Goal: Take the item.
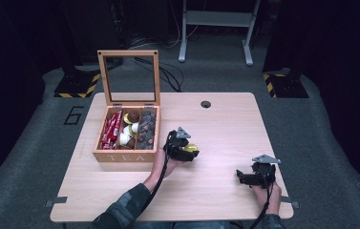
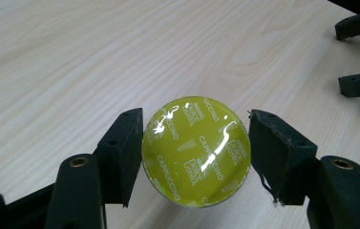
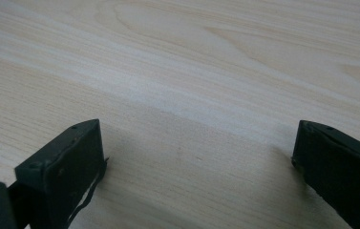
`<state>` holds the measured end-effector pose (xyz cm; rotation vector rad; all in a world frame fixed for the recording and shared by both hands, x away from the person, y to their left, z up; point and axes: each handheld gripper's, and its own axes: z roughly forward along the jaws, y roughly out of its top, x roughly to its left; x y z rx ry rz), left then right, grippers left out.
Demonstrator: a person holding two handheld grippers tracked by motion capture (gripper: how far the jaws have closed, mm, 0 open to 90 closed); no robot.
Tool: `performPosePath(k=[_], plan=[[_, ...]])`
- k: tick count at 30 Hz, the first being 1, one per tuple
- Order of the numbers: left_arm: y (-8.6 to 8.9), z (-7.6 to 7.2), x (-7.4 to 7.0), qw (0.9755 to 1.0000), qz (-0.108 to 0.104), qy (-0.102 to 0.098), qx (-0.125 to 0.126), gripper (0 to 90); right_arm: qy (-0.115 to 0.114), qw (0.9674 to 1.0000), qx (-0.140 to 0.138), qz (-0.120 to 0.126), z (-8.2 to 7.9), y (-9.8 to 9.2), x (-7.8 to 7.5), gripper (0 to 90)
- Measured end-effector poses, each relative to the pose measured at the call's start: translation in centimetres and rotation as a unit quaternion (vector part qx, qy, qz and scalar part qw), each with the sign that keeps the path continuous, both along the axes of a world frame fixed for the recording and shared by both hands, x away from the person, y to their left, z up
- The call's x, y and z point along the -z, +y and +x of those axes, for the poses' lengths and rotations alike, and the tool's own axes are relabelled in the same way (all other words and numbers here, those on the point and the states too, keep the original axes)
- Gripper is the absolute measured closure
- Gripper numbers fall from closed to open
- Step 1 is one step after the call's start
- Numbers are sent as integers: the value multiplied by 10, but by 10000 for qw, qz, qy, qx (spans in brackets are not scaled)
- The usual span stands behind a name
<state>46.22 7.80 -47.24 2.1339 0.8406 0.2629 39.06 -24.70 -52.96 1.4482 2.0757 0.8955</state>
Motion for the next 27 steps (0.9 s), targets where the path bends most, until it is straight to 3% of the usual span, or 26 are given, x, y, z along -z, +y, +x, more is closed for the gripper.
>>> performPosePath(k=[27], plan=[[-6,22,22,9992,-97,307,-235,380,-1,10000,-5,2,0,0,0,29]])
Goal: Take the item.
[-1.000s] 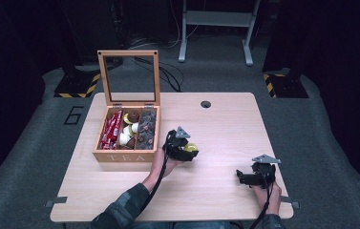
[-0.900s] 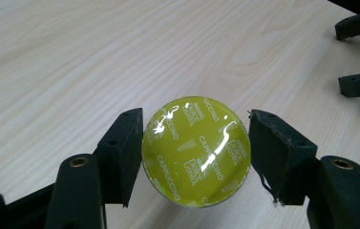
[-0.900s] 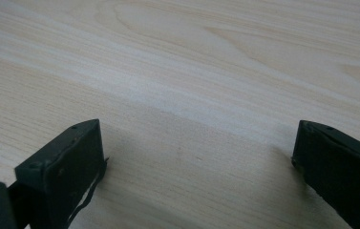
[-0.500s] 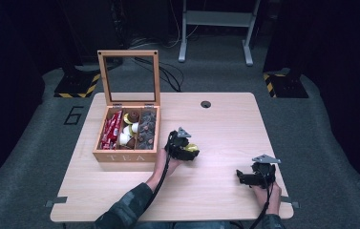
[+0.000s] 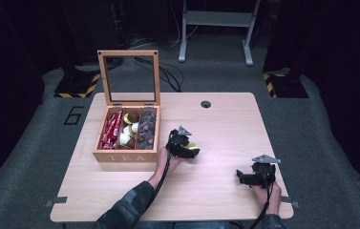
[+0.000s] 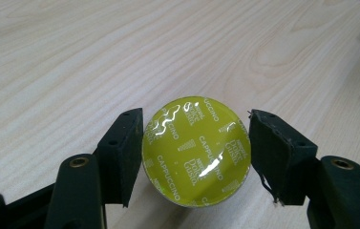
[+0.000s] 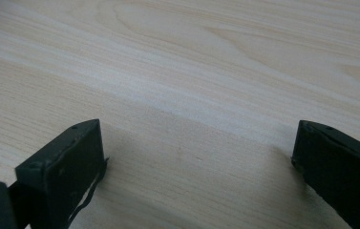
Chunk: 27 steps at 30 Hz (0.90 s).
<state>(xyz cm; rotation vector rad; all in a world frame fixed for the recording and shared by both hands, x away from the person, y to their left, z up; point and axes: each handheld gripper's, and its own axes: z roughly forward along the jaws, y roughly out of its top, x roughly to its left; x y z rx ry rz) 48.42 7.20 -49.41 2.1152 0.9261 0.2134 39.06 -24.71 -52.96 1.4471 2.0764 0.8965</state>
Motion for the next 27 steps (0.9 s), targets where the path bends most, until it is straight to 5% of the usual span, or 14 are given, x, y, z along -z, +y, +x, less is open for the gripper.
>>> performPosePath(k=[7,16,27], plan=[[3,3,2,9999,-81,56,-53,379,2,10000,-10,1,0,0,0,29],[-3,3,1,9997,178,-119,97,359,1,10000,-13,-1,0,0,0,29],[-1,2,-4,9998,145,-117,57,195,2,10000,-22,-7,0,0,0,30]])
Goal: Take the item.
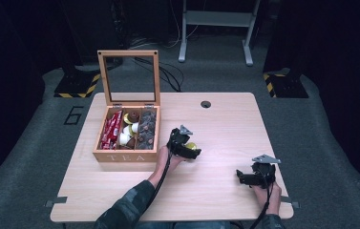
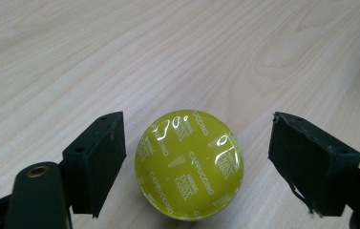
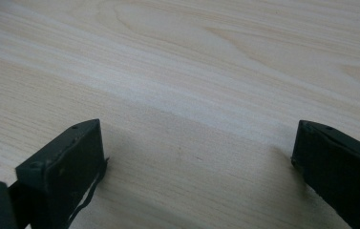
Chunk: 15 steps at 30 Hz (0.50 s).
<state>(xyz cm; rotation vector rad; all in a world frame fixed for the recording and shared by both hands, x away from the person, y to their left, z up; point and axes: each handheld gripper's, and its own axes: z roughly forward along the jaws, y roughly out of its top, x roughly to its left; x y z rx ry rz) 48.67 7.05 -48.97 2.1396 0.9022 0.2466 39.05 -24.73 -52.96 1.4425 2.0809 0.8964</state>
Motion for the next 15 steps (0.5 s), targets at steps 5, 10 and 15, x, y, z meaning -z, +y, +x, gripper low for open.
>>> performPosePath(k=[5,10,15], plan=[[4,-3,-8,10000,-56,-38,4,159,6,10000,11,4,0,0,0,29],[10,-10,-16,9998,-148,-131,40,147,18,10000,8,2,0,0,0,31],[15,-20,-23,9995,-203,-152,178,140,3,10000,-4,-2,0,0,0,32]])
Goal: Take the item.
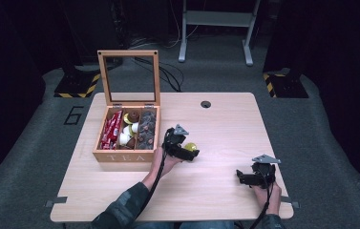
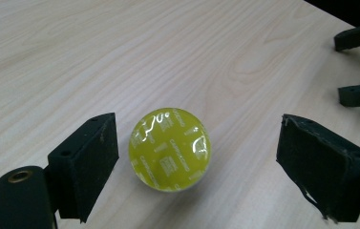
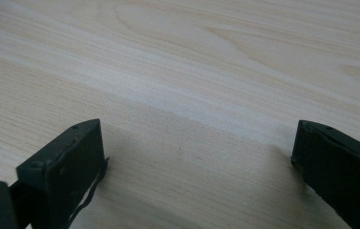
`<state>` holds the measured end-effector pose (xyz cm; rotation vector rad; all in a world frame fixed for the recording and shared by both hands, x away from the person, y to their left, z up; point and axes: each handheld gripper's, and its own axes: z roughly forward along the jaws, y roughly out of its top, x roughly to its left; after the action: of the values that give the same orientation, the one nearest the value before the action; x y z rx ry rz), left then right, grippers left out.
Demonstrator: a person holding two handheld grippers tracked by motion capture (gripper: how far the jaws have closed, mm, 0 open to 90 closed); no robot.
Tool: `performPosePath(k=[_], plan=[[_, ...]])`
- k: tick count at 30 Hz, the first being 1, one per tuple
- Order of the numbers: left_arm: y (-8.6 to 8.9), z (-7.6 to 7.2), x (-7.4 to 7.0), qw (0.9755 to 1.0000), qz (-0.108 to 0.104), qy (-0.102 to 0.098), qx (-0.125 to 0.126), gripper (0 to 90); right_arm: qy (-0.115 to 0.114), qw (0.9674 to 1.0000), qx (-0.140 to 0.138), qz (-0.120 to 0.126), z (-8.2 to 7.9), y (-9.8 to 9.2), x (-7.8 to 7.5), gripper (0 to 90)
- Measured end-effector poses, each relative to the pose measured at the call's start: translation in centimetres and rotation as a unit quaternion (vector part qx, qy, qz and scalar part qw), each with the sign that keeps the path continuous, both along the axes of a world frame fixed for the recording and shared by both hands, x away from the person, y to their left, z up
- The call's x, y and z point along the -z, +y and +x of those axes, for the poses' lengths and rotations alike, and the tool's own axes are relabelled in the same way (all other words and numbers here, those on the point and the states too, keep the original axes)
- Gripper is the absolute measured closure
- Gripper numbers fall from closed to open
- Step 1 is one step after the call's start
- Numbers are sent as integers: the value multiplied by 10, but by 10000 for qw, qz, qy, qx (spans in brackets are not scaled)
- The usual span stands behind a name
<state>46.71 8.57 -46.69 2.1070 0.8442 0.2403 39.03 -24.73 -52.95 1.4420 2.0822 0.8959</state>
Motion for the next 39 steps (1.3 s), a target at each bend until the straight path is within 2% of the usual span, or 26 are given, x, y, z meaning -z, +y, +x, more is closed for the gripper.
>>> performPosePath(k=[6,11,18,26,36,38,39], plan=[[8,-12,-8,9999,-41,-83,75,129,11,10000,-1,-8,0,0,0,32],[21,-28,-19,9997,-130,-159,99,115,17,10000,-3,-8,0,0,0,32],[47,-47,-30,9993,-215,-295,97,89,16,10000,9,-5,0,0,0,32],[87,-66,-36,9989,-216,-405,-97,79,12,10000,12,-6,0,0,0,32],[144,-86,-28,9971,-142,-453,-593,52,16,10000,23,2,0,0,0,32],[148,-88,-27,9970,-154,-428,-633,45,18,10000,24,3,0,0,0,32],[159,-92,-24,9963,-143,-422,-734,40,17,10000,25,3,0,0,0,32]])
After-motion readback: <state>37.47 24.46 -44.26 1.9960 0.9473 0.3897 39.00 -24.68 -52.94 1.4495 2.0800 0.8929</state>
